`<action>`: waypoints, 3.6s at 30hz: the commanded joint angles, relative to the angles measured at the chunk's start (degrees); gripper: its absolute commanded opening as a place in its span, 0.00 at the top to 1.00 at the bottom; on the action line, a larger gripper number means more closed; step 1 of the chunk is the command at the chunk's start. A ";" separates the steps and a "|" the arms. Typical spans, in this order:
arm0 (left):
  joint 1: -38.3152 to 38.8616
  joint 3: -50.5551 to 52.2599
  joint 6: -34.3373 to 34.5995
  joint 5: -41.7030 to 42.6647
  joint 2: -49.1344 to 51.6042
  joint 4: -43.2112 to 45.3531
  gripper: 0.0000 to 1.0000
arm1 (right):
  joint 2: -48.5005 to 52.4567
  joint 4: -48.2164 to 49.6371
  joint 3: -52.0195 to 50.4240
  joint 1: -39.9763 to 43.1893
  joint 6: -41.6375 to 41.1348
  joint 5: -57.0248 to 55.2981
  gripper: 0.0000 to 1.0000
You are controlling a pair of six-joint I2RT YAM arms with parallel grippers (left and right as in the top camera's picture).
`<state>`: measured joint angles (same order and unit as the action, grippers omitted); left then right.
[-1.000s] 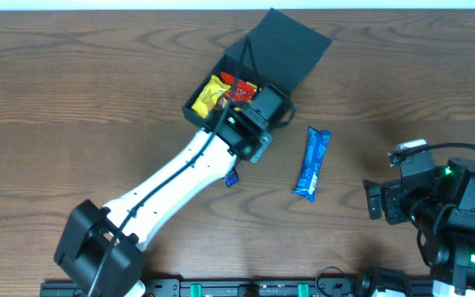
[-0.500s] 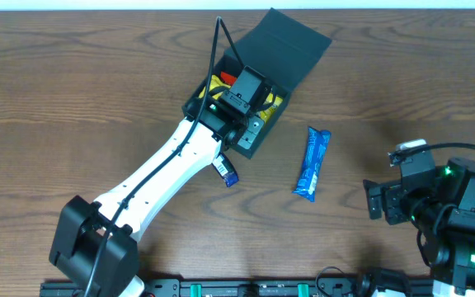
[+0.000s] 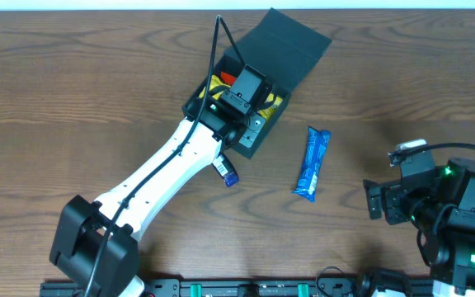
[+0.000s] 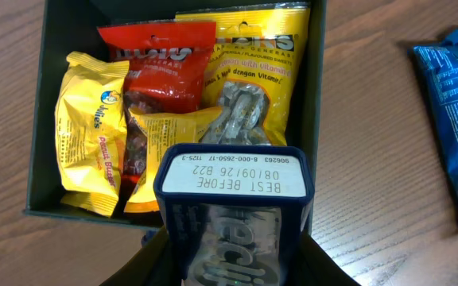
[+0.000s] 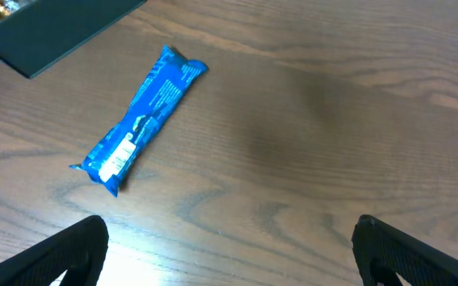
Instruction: Pack container
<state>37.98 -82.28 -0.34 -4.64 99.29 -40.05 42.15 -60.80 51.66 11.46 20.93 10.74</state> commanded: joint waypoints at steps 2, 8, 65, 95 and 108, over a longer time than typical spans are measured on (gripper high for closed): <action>-0.20 -1.99 -0.94 0.39 0.85 -0.37 0.73 | -0.07 -0.09 -0.02 0.50 -0.74 0.66 0.01; -0.96 -4.85 -0.98 2.82 3.89 -3.30 0.73 | -0.07 -0.09 -0.02 0.50 -0.74 0.66 0.01; -1.90 -14.64 -8.63 7.45 21.59 -7.74 0.48 | -0.07 -0.09 -0.02 0.50 -0.74 0.66 0.01; -5.77 -17.73 62.38 2.67 10.43 -31.80 0.02 | -0.07 -0.09 -0.02 0.50 -0.74 0.66 0.01; -4.15 6.75 78.84 9.42 4.96 -10.16 0.00 | -0.07 -0.09 -0.02 0.50 -0.74 0.66 0.01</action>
<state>33.30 -78.54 74.87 4.97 107.85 -50.85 42.15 -60.82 51.66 11.46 20.93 10.74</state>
